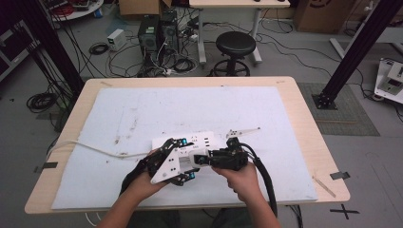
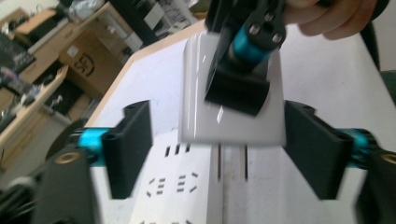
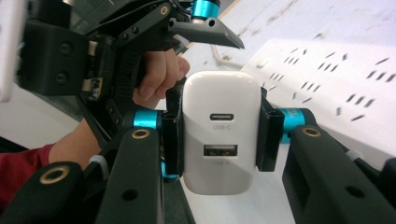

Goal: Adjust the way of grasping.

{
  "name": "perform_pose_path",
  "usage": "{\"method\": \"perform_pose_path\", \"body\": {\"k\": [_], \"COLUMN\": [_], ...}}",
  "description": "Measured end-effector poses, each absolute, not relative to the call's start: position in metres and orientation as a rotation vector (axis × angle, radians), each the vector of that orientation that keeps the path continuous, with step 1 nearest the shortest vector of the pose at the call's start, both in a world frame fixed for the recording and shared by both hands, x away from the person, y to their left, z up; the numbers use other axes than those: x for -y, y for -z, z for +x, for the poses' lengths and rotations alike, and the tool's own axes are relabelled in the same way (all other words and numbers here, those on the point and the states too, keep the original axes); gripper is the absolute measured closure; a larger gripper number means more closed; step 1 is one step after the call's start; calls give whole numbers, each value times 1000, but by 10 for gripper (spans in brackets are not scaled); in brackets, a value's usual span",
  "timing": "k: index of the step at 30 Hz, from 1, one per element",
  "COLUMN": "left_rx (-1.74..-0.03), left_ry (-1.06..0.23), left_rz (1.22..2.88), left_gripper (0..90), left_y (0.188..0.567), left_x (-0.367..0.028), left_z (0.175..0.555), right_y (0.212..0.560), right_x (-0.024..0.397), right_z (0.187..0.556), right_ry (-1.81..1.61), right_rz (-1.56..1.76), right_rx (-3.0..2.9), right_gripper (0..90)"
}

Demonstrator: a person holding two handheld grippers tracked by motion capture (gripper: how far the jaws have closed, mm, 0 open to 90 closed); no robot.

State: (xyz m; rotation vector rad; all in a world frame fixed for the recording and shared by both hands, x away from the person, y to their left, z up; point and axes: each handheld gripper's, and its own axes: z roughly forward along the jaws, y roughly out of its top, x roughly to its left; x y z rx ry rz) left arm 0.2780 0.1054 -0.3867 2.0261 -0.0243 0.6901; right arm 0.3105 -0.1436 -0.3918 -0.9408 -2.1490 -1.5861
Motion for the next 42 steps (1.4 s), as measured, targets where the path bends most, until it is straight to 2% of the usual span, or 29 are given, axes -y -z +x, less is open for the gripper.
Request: {"method": "perform_pose_path", "body": {"k": [1, 8, 12, 21, 25, 27, 29, 30, 42], "left_rx": [24, -52, -122, -362, -385, -402, -402, -403, -490], "left_ry": [-690, -661, -658, -625, -603, -525, -525, -461, -432], "left_rz": [2026, 2054, 2082, 2170, 2174, 2184, 2184, 2193, 2194], "left_gripper": [185, 174, 173, 162, 162, 162, 162, 162, 162], "left_y": [387, 383, 373, 349, 343, 338, 338, 338, 340], "left_x": [-105, -120, -141, -186, -195, -209, -209, -218, -252], "left_z": [278, 285, 294, 313, 317, 326, 326, 333, 353], "right_y": [392, 382, 376, 358, 354, 349, 347, 347, 335], "right_x": [144, 157, 168, 190, 192, 194, 195, 195, 202], "right_z": [310, 318, 323, 338, 339, 342, 343, 343, 349], "right_ry": [1586, 1591, 1583, 1553, 1550, 1518, 1501, 1501, 1428], "right_rz": [-941, -1002, -1042, -1115, -1125, -1129, -1134, -1134, -1159], "right_rx": [2149, 2245, 2299, 2418, 2439, 2516, 2533, 2533, 2632], "right_gripper": [633, 634, 634, 633, 633, 633, 633, 633, 633]}}
